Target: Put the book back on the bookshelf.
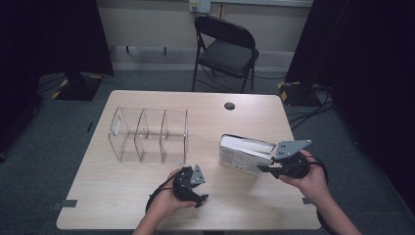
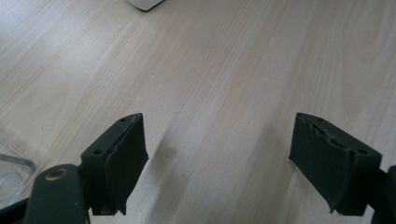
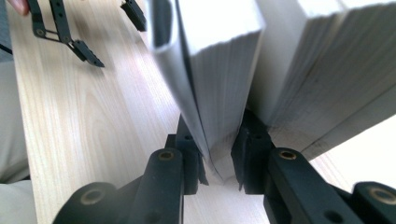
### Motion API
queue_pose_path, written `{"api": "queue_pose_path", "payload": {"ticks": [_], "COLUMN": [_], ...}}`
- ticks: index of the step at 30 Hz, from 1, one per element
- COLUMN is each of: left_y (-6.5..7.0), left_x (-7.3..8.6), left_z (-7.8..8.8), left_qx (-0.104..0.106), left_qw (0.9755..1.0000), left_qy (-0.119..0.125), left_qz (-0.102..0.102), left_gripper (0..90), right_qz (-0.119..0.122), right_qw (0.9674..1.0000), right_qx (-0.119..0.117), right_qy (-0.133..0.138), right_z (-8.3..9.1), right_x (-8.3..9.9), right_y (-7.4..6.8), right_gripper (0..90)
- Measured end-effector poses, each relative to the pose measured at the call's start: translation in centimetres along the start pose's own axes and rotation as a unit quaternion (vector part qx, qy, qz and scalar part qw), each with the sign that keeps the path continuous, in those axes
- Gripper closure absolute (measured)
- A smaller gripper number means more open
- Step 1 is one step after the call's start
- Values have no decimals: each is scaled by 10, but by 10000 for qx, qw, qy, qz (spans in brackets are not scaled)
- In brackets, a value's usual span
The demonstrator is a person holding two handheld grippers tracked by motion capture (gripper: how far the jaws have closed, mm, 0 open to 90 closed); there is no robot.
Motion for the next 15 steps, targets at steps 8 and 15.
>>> {"api": "queue_pose_path", "payload": {"ticks": [8,15], "left_y": [-1,-1], "left_x": [0,-1], "left_z": [0,2], "left_qx": [-9,-29], "left_qw": [10000,10000], "left_qy": [-8,-28], "left_qz": [24,10], "left_gripper": [183,185], "right_qz": [41,-19], "right_qw": [9997,9988], "right_qx": [-247,-485], "right_qy": [50,1], "right_z": [3,8], "right_x": [2,4], "right_y": [-2,-4], "right_gripper": [748,753]}}
Point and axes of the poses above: each handheld gripper's, and its own axes: z roughly backward along the jaws, x roughly out of its underside, y roughly to its right, the point moved 3 cm from there along -z, roughly forward along the jaws, and after that the axes turned 11 degrees about -z, right-handed, at the moved point
